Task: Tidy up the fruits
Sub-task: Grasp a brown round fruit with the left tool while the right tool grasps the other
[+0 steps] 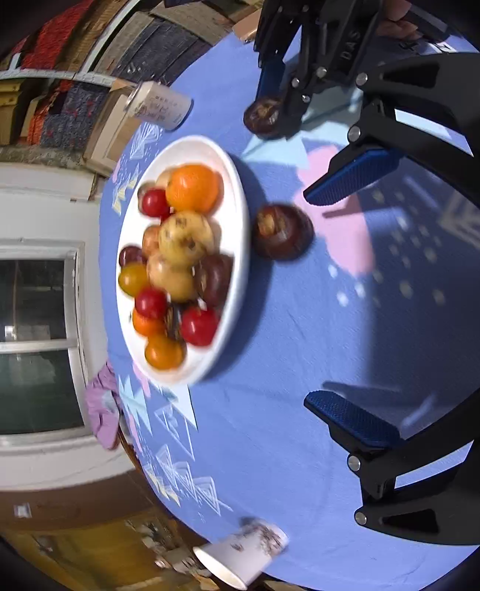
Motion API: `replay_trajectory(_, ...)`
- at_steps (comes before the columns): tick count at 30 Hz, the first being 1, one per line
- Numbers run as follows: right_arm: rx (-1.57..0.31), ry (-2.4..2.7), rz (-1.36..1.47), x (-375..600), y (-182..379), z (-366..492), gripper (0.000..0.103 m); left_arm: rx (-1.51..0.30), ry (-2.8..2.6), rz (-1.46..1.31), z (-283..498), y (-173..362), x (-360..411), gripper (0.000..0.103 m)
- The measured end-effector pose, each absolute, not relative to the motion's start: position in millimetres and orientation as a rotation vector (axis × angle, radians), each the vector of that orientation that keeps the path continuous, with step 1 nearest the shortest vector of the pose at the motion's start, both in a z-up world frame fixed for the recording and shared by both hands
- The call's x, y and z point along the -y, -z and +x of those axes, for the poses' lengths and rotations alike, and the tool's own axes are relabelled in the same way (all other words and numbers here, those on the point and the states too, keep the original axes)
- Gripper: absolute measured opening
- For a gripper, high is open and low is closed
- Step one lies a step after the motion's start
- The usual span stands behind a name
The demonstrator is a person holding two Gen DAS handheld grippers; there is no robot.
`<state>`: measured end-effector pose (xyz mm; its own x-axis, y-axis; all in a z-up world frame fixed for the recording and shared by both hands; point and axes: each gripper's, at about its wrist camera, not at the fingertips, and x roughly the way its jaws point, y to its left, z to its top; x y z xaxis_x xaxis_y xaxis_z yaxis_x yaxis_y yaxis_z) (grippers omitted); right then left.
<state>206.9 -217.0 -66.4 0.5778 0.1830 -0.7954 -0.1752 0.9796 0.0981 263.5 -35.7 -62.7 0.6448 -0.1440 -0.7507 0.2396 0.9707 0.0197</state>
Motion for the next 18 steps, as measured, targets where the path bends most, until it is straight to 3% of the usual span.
replay_trajectory(8,-0.931,-0.222,0.012,218,67,208,0.049,-0.829,0.229,0.069,282,61,50,0.098)
replay_trajectory(10,-0.930,-0.224,0.016,218,67,208,0.050,-0.857,0.244,0.080,287,66,55,0.091)
replay_trajectory(12,-0.929,-0.225,0.017,217,66,208,0.051,-0.877,0.268,0.094,289,69,59,0.064)
replay_trajectory(14,-0.930,-0.224,0.010,216,66,209,0.052,-0.898,0.282,0.090,292,72,62,0.056)
replay_trajectory(18,-0.928,-0.223,0.005,214,67,208,0.052,-0.894,0.284,0.104,292,73,66,0.051)
